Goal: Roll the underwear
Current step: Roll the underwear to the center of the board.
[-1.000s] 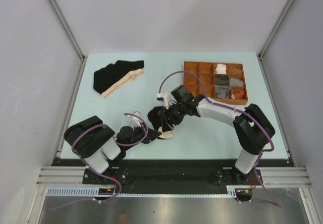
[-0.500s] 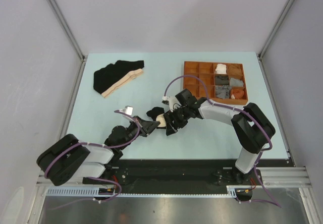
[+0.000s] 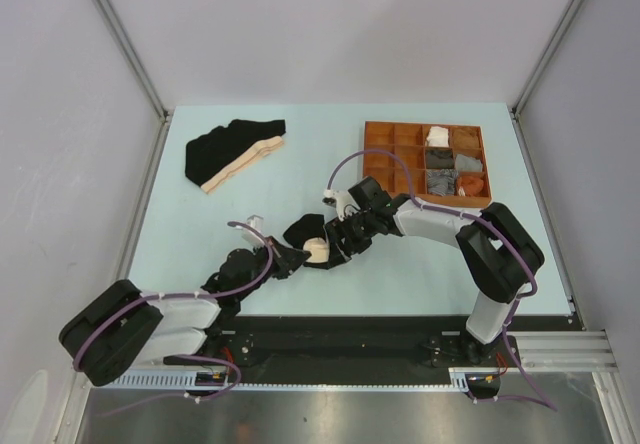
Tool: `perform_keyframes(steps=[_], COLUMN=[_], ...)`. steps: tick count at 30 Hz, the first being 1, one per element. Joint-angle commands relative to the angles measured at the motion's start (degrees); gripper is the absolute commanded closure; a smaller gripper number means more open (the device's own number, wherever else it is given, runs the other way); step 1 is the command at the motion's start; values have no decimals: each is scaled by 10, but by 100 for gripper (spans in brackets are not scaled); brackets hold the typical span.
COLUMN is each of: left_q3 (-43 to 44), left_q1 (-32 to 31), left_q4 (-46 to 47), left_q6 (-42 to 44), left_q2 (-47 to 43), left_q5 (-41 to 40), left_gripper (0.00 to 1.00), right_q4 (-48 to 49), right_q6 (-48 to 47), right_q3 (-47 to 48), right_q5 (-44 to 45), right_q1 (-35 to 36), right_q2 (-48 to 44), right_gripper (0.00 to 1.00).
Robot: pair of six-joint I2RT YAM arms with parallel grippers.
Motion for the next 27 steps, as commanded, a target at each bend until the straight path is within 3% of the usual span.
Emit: perform_keyframes(steps=[1,18,27], left_q3=[-138,-131,-126], left_q1=[-3,-4,-3], left_q4=[-15,-176,-137], left_q6=[-24,-74,-89], left_q2=[7,-70,12], left_q5=[-10,-40,-23], left_gripper=[100,100,100], right_q4=[15,107,101], right_q6=[21,195,235], right_q3=[-4,-26,-26], right_q5=[-6,19,69], right_q1=[-5,24,36], right_q2=[-7,37,56], right_gripper=[33,34,35])
